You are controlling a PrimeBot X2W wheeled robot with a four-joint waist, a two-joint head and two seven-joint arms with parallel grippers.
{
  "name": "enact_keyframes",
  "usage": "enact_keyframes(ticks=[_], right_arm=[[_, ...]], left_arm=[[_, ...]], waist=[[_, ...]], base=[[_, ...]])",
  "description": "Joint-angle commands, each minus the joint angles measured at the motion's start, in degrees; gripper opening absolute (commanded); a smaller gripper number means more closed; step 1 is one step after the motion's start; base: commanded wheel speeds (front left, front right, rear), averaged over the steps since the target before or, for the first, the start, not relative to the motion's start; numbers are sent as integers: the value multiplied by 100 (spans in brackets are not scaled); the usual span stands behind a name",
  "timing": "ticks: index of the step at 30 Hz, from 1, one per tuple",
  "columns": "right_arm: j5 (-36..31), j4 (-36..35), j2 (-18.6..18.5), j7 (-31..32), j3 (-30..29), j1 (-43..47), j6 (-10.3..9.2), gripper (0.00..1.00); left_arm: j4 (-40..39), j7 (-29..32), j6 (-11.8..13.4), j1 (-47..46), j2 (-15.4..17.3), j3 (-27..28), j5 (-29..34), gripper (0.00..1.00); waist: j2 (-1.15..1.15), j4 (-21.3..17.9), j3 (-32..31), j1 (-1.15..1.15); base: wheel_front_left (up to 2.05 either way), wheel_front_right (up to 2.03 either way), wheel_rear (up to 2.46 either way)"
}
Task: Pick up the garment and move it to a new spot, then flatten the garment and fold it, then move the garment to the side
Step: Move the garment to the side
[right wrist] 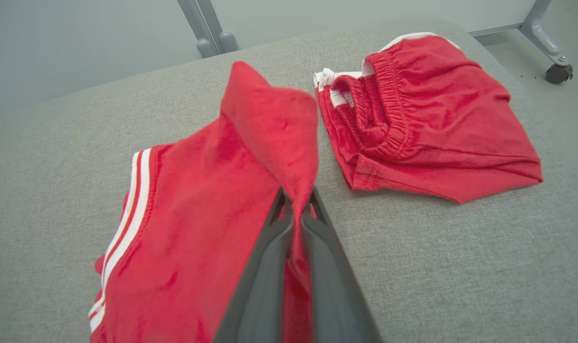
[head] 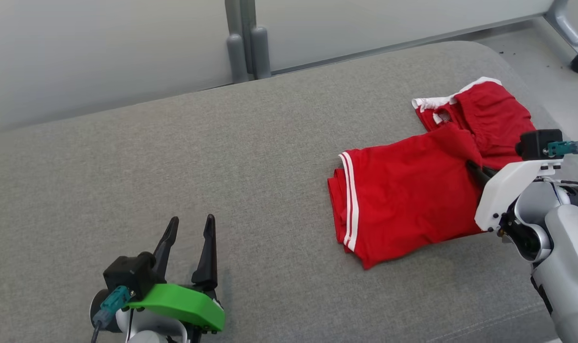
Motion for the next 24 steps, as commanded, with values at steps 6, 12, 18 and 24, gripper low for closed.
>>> enact_keyframes(ticks=[6, 12, 18, 24], right_arm=[[-113, -9, -12, -21, -21, -199, 0, 0], [-191, 10, -29, -33, -41, -217, 0, 0], [-290, -54, -67, -18, -48, -394, 0, 0], [-497, 119, -44, -53, -191, -906, 0, 0]], left_arm=[[76, -24, -47, -172, 10, 5, 68, 100], [142, -42, -54, -127, -11, 24, 23, 100], [111, -61, -32, -89, 9, 88, 12, 100], [34, -59, -10, -168, 62, 160, 49, 100]], waist=[[24, -265, 244, 0], [24, -133, 115, 0], [24, -8, 101, 0], [24, 132, 282, 0]], base=[[0, 0, 0], [0, 0, 0], [0, 0, 0], [0, 0, 0]])
